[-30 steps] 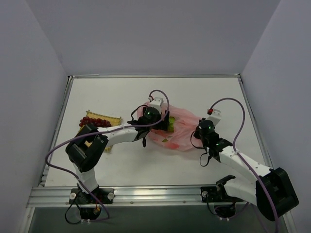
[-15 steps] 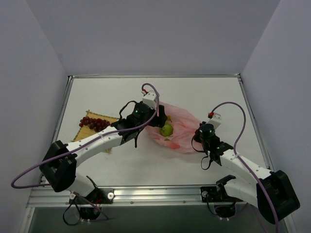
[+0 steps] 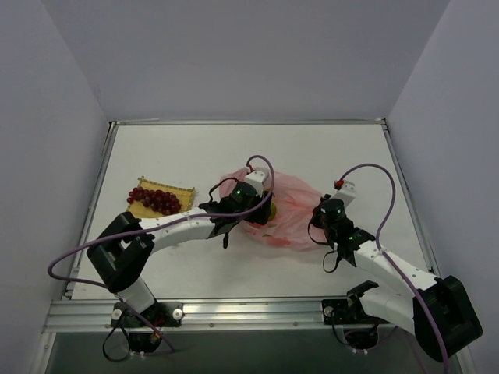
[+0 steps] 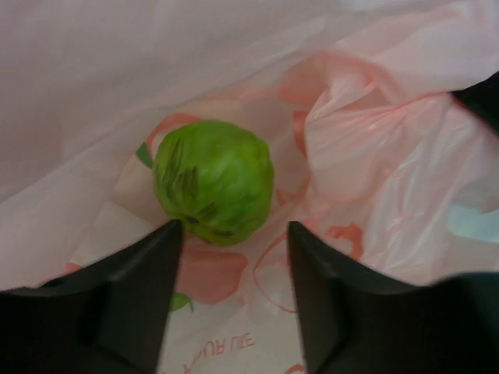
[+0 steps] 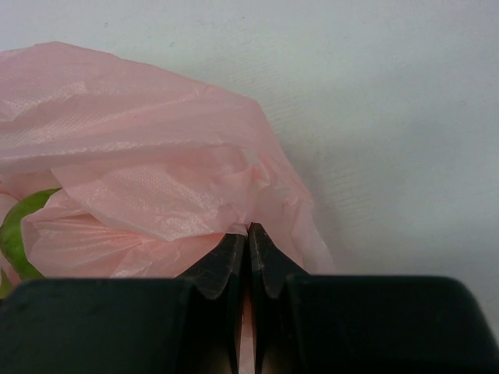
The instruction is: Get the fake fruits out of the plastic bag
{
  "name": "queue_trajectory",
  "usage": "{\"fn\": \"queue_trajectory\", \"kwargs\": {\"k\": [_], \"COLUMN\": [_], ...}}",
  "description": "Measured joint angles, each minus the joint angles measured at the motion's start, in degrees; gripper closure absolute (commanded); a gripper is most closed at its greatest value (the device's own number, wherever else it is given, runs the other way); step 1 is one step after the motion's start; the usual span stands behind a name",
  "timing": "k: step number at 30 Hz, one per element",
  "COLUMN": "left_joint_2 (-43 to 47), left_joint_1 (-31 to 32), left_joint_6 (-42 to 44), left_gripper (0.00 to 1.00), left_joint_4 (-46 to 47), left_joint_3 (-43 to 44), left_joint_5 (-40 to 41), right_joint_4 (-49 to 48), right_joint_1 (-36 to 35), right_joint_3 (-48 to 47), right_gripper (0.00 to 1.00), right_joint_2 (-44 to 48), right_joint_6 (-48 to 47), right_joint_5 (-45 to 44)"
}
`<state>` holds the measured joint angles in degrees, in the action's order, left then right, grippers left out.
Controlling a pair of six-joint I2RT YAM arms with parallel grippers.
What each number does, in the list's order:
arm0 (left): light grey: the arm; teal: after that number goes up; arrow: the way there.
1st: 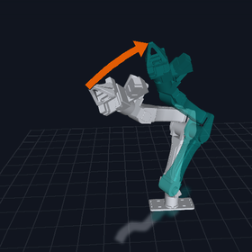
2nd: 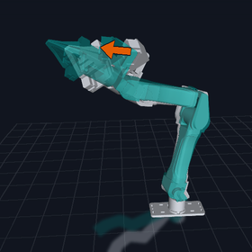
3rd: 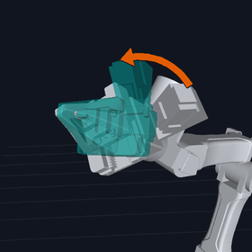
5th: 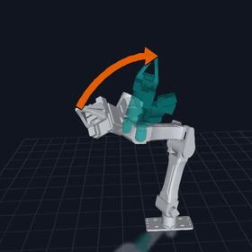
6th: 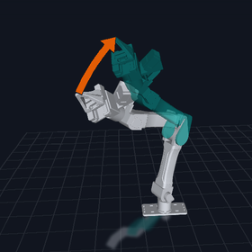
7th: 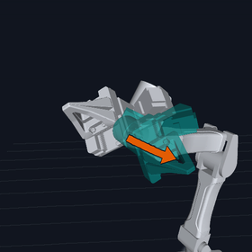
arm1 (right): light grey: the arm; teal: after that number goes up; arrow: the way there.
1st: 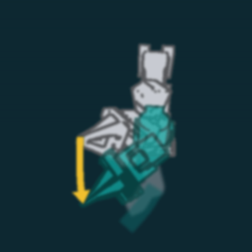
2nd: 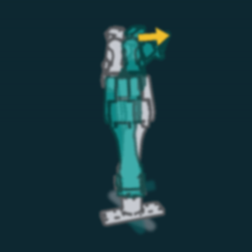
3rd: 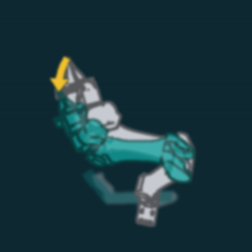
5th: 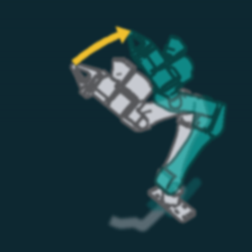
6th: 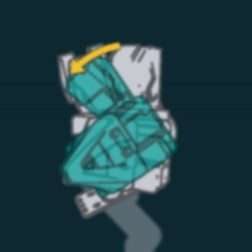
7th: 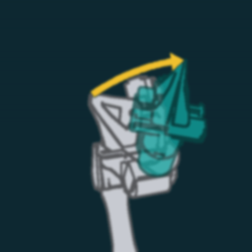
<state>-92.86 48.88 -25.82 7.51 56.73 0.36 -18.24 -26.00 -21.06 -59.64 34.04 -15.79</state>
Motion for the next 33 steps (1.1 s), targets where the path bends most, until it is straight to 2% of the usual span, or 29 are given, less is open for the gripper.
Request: {"fn": "queue_trajectory", "kwargs": {"k": [3,10,17,24,33], "left_joint_2": [-1.6,-4.4,-8.2,-13.7,-14.8], "left_joint_1": [0.0,0.0,-2.0,-5.2,-5.5], "left_joint_6": [0.1,0.9,2.1,3.2,3.0], "left_gripper": [0.15,0.04,0.03,0.06,0.06], "left_joint_4": [1.2,2.8,4.4,7.1,13.4], "left_joint_3": [-0.8,-0.8,0.5,2.1,3.8], "left_joint_5": [1.2,3.4,4.0,-1.3,-7.3], "right_joint_4": [0.0,0.0,-0.3,-1.1,-1.3], "right_joint_1": [-0.4,-1.3,-2.4,-3.5,-4.1], "right_joint_3": [0.0,0.0,0.0,0.0,0.0], "right_gripper": [0.99,0.99,0.99,0.99,1.00], "right_joint_2": [0.0,0.0,-0.3,-2.3,-3.9], "right_joint_6": [0.0,-0.3,-0.4,-0.7,-1.0], "right_joint_5": [0.0,0.0,0.0,-0.1,-0.4]}}
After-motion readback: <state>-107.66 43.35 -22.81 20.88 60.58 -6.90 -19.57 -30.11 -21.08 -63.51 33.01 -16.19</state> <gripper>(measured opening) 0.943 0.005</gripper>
